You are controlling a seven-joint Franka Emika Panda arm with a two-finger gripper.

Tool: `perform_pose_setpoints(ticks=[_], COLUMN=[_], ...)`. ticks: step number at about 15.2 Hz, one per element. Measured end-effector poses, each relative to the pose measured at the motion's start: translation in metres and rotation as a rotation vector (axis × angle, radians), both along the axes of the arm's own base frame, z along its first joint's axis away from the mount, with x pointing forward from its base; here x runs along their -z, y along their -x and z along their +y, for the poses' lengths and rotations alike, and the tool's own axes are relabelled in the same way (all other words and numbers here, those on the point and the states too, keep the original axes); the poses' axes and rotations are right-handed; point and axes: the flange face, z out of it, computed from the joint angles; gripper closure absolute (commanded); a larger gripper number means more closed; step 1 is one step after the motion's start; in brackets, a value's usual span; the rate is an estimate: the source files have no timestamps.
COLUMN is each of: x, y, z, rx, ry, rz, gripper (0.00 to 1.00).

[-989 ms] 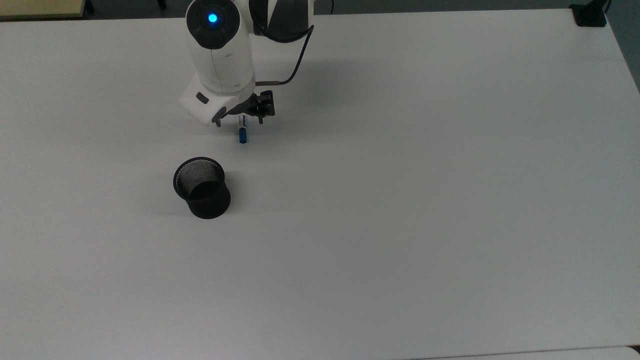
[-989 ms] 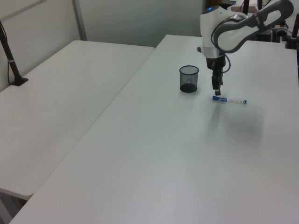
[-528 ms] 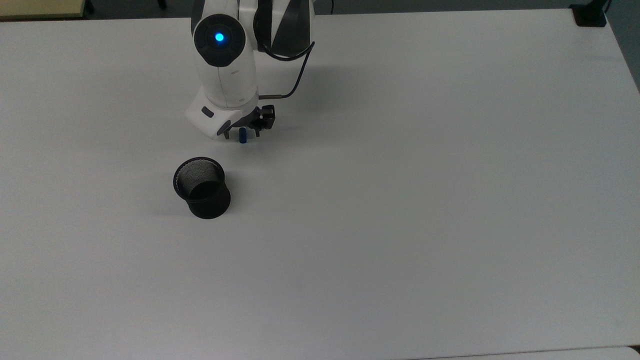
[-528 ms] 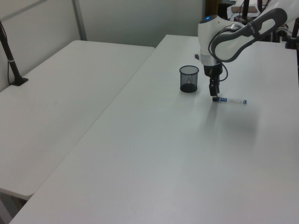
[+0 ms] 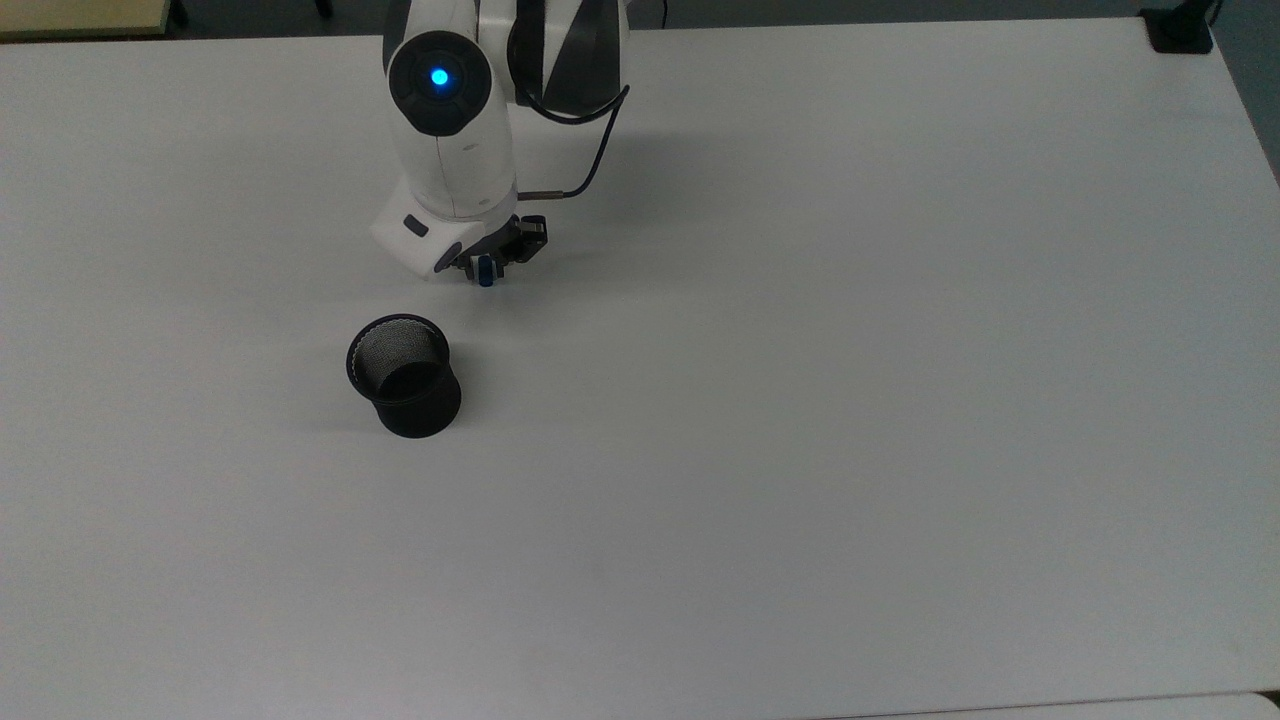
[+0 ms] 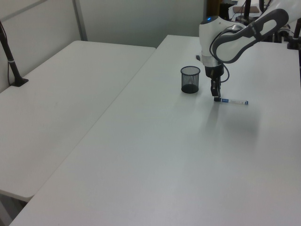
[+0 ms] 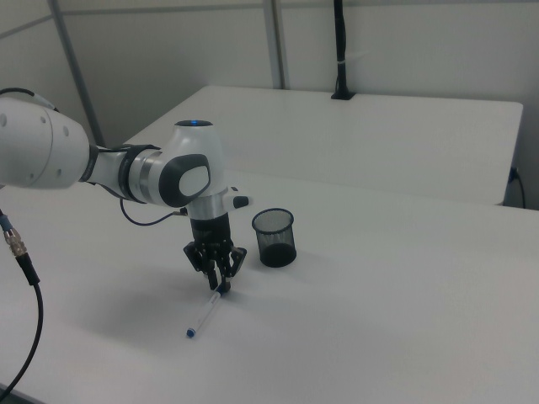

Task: Insert the marker
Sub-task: 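Close the gripper on the marker near its capped end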

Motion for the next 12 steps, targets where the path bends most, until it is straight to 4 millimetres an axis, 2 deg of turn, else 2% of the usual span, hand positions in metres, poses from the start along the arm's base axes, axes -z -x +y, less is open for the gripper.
perform_pose_setpoints(ticks=[2, 7, 12], x=[0.0004, 0.0035, 0.0005], y=[0.0, 0.0002, -0.001], z=[0.0, 0.0, -0.002], rx=[0.0, -0.001, 0.002], ry=[0.0, 0.0, 0.001], rz=[0.001, 0.006, 0.0], gripper=[0.79, 0.94, 0.97])
